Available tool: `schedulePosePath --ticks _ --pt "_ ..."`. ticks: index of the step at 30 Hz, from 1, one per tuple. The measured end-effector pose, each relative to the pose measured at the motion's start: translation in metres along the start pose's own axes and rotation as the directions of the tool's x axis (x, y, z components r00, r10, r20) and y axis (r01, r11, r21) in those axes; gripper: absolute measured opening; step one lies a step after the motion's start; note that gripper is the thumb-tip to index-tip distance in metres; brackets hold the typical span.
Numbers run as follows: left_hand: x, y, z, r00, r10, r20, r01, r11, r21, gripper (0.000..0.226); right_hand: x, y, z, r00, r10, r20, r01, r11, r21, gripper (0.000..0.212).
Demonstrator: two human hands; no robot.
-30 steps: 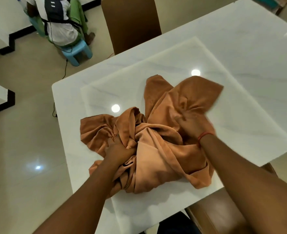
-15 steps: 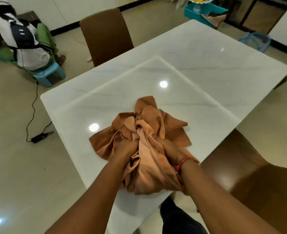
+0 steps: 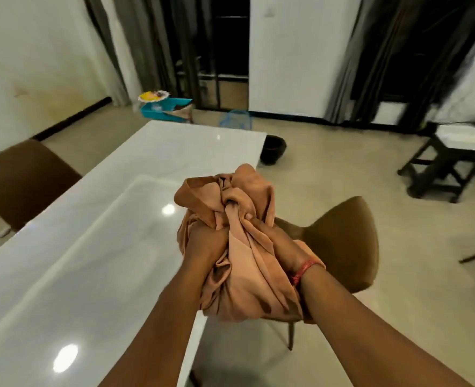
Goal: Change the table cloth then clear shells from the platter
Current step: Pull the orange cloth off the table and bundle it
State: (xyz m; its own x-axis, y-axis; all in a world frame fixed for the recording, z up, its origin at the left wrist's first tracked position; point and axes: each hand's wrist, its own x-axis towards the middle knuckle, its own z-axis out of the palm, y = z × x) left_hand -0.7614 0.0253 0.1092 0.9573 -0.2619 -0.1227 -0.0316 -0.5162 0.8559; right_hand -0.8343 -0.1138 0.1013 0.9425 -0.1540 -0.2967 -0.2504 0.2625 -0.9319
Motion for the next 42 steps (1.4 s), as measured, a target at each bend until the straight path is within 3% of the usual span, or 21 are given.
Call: schedulePosePath --ticks 4,8,10,13,16,19,22,24,29,39,42 --pt "-0.007 0.07 0.079 0.991 0.108 0.082 -0.11 0.994 0.02 0.033 -0.034 -0.023 -0.093 0.989 -0.11 -0.096 0.112 0.994 0.014 0.073" --pt "-0.025 0.148 0.178 0.95 0.272 0.154 -0.276 0.961 0.003 0.032 -0.066 -0.039 -0.21 0.956 -0.201 -0.213 0.224 0.971 0.089 0.055" --pt "-0.028 0.185 0.234 0.925 0.33 0.188 -0.334 0.943 -0.01 0.036 -0.081 -0.048 -0.272 0.951 -0.22 -0.218 0.25 0.961 0.121 0.057" --pt "-0.037 0.242 0.332 0.912 0.35 0.215 -0.346 0.937 -0.059 0.049 -0.106 -0.065 -0.383 0.941 -0.213 -0.264 0.254 0.958 0.133 0.055" --pt "-0.048 0.288 0.416 0.902 0.347 0.257 -0.325 0.938 -0.125 0.038 -0.133 -0.083 -0.472 0.925 -0.176 -0.336 0.237 0.96 0.151 0.057" --pt "-0.054 0.328 0.477 0.894 0.324 0.31 -0.308 0.946 -0.099 0.057 -0.146 -0.092 -0.54 0.92 -0.106 -0.378 0.184 0.967 0.177 0.06" --pt "-0.042 0.35 0.531 0.882 0.345 0.321 -0.328 0.939 -0.109 0.074 -0.147 -0.096 -0.594 0.918 -0.066 -0.392 0.15 0.971 0.188 0.048" --pt "-0.029 0.359 0.56 0.87 0.369 0.326 -0.359 0.929 -0.092 0.075 -0.139 -0.095 -0.624 0.916 -0.039 -0.4 0.132 0.969 0.208 0.043" --pt "0.033 0.371 0.627 0.878 0.337 0.339 -0.332 0.94 -0.074 0.059 -0.09 -0.101 -0.689 0.905 -0.016 -0.425 0.115 0.971 0.209 0.057" --pt "0.243 0.422 0.749 0.85 0.379 0.365 -0.364 0.925 -0.113 0.05 0.076 -0.173 -0.815 0.88 0.01 -0.475 0.096 0.975 0.198 0.064" --pt "0.306 0.445 0.768 0.845 0.382 0.375 -0.357 0.924 -0.138 0.045 0.132 -0.2 -0.845 0.878 0.024 -0.478 0.094 0.971 0.22 0.057"
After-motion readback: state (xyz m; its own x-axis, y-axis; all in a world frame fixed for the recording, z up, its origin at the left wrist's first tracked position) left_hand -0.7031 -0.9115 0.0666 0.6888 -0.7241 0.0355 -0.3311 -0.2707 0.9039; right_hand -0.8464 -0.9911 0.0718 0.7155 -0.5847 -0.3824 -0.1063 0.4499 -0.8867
